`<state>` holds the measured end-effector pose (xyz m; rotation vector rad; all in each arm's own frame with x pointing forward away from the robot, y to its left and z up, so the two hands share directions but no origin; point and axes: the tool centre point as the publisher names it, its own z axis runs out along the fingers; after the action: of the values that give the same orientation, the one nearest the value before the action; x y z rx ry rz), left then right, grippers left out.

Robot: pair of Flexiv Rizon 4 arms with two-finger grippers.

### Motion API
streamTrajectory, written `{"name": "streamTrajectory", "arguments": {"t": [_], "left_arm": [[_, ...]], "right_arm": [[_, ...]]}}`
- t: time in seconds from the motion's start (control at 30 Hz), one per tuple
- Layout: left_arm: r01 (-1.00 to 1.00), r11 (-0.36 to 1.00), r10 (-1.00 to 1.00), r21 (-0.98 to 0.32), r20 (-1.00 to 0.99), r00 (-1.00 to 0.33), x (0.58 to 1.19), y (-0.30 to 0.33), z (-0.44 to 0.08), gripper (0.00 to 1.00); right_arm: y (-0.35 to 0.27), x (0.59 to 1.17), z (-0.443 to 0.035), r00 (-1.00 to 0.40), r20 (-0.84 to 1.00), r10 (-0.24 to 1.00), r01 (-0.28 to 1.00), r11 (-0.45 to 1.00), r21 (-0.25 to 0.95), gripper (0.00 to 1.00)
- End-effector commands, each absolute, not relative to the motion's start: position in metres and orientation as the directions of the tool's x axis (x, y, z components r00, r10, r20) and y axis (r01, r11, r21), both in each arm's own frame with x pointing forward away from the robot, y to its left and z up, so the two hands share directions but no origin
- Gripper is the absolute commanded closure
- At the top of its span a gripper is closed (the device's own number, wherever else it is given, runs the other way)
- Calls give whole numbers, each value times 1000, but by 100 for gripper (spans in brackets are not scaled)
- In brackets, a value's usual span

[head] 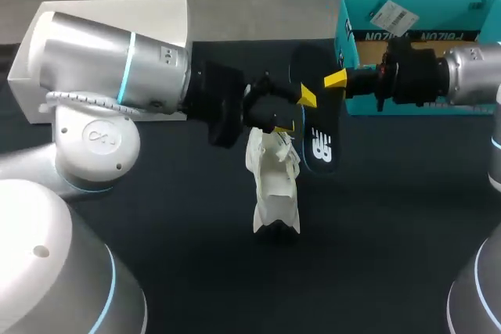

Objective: Take the shoe out of the shoebox, open the shoe tongue, remove and reinsert the insole, then place the shoe into the shoebox

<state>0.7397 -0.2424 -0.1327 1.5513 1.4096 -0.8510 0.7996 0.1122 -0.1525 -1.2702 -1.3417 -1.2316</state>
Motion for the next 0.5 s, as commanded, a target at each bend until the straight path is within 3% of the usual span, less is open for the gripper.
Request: {"name": "streamTrajectory", "arguments": {"t": [0.03,0.5], "left_arm": [[992,-24,585,121,-803,112,748,-245,-117,0],[985,-40,782,171,-607,137,768,-247,-100,0]], "right_arm": [[115,805,-157,-70,989,129,997,-7,71,100],[115,803,-161,-68,990,126,997,-14,70,100]]}}
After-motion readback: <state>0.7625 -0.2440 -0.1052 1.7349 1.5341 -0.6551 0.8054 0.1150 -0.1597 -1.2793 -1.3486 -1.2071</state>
